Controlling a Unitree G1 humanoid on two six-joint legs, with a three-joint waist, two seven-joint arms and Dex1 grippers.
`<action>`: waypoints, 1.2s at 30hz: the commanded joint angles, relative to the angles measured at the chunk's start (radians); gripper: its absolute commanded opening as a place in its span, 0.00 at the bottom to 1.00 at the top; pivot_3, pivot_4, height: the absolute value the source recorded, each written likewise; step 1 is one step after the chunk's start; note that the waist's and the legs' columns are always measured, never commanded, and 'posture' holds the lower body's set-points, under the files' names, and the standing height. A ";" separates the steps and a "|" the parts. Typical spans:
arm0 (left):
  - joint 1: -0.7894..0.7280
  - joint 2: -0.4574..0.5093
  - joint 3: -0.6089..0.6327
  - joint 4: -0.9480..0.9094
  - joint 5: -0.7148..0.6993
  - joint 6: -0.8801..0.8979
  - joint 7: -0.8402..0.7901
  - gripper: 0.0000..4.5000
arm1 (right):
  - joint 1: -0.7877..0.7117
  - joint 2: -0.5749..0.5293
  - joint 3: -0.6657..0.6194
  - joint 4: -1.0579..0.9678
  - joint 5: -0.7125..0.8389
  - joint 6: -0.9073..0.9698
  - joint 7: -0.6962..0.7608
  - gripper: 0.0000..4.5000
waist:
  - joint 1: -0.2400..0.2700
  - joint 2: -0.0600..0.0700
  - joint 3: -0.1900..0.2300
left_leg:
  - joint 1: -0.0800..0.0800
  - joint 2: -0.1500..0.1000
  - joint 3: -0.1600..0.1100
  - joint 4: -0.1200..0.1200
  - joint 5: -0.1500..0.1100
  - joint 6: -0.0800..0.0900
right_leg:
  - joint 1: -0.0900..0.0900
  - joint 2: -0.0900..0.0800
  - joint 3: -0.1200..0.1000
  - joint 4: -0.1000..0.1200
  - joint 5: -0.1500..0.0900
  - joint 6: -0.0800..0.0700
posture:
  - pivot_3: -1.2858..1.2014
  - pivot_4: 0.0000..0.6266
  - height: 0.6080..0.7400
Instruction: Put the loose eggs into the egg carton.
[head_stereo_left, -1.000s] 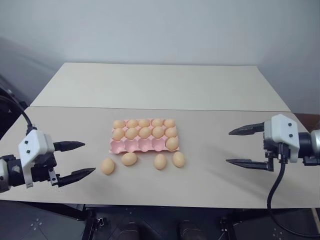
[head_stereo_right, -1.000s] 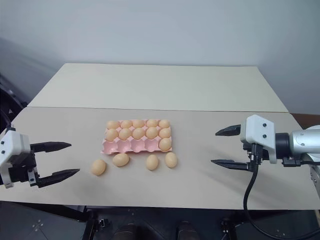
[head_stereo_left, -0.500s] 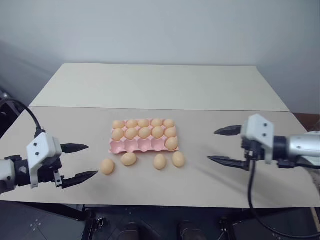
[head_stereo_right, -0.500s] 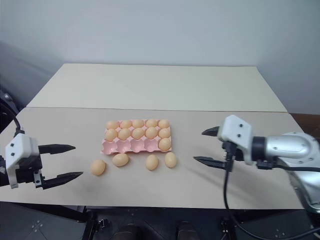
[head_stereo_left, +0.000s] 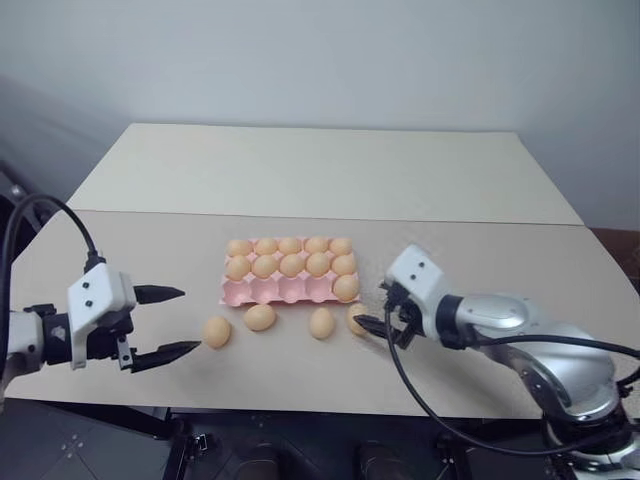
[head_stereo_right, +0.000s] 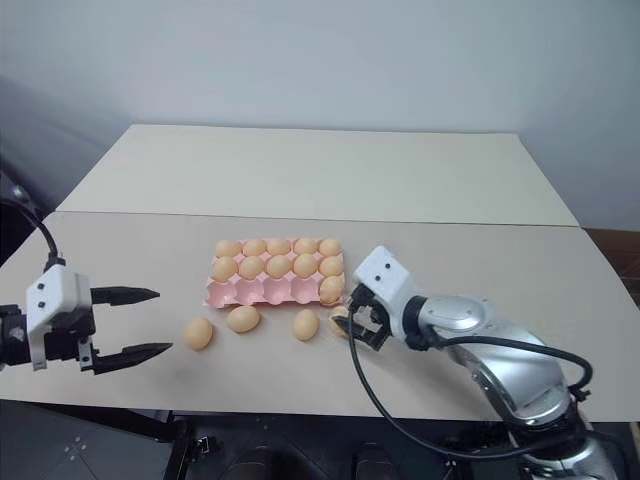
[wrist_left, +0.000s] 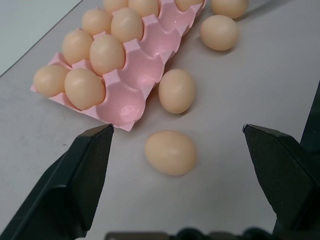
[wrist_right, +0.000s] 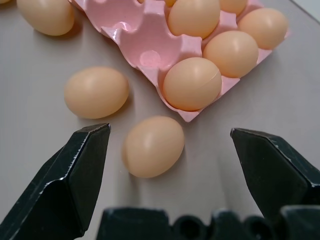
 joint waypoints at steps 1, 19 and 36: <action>-0.017 0.015 -0.001 -0.002 0.011 -0.031 -0.003 1.00 | -0.029 0.061 0.013 -0.026 -0.010 0.073 -0.066 0.99 | -0.001 0.000 0.000 | 0.000 0.000 0.000 0.000 0.000 0.000 | 0.000 0.000 0.000 0.000 0.000 0.000 | 0.52 0.24 1.00; 0.009 -0.003 0.004 -0.020 0.031 -0.043 0.025 1.00 | -0.016 0.157 0.123 0.119 -0.100 0.035 -0.150 0.86 | -0.013 -0.004 -0.002 | -0.009 0.000 0.001 0.001 0.000 0.000 | -0.014 0.000 0.003 0.007 0.000 0.000 | 0.52 0.24 1.00; 0.018 -0.016 -0.010 -0.026 0.047 -0.053 0.050 1.00 | -0.087 -0.029 0.067 0.037 -0.087 0.000 -0.044 0.49 | -0.030 -0.004 -0.002 | -0.009 0.000 0.001 0.001 0.000 0.000 | -0.014 0.000 0.003 0.008 0.000 0.000 | 0.52 0.24 1.00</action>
